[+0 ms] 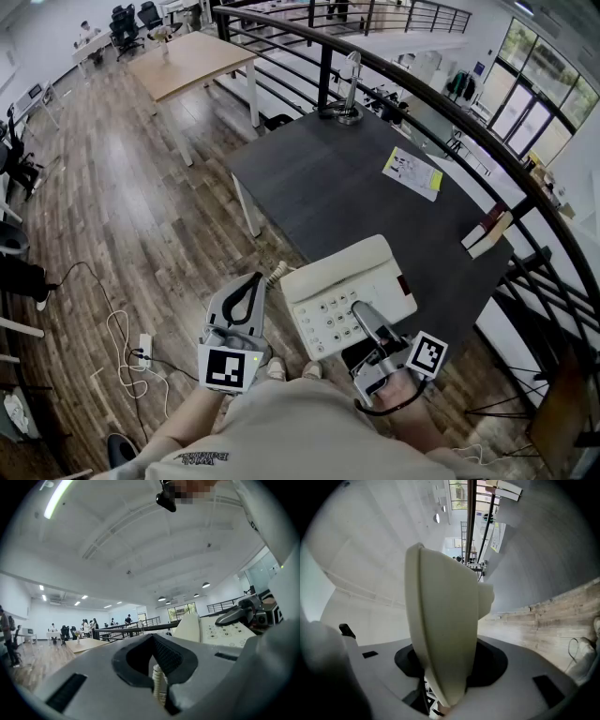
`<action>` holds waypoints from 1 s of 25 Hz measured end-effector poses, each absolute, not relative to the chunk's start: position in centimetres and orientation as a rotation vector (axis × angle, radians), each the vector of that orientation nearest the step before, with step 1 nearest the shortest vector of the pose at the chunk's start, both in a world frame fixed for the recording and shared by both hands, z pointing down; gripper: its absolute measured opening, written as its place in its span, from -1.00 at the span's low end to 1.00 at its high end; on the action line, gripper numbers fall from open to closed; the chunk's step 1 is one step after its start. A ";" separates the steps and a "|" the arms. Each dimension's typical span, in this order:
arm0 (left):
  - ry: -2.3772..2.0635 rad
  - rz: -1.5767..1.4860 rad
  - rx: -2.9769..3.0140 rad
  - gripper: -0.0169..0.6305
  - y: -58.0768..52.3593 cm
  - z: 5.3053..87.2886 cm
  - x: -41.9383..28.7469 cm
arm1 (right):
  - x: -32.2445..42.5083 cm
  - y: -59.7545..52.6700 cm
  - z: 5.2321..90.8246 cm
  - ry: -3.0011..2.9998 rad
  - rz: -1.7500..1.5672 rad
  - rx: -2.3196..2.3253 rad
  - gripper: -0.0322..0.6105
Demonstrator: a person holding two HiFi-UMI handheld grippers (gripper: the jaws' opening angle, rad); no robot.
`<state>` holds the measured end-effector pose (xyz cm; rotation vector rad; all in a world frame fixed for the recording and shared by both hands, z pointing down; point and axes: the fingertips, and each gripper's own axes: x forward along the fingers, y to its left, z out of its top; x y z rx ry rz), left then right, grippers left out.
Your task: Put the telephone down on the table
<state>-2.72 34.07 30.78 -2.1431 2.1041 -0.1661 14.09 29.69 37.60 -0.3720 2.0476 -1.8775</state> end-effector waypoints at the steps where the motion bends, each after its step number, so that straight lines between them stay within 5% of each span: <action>1: 2.098 -0.162 -2.145 -0.94 34.1 30.7 -2.6 | 14.0 29.6 37.7 2.050 -1.879 -0.373 -0.29; 25: 2.070 -0.220 -2.169 -0.94 33.0 31.0 -1.4 | 14.1 28.9 38.2 2.065 -1.860 -0.329 -0.29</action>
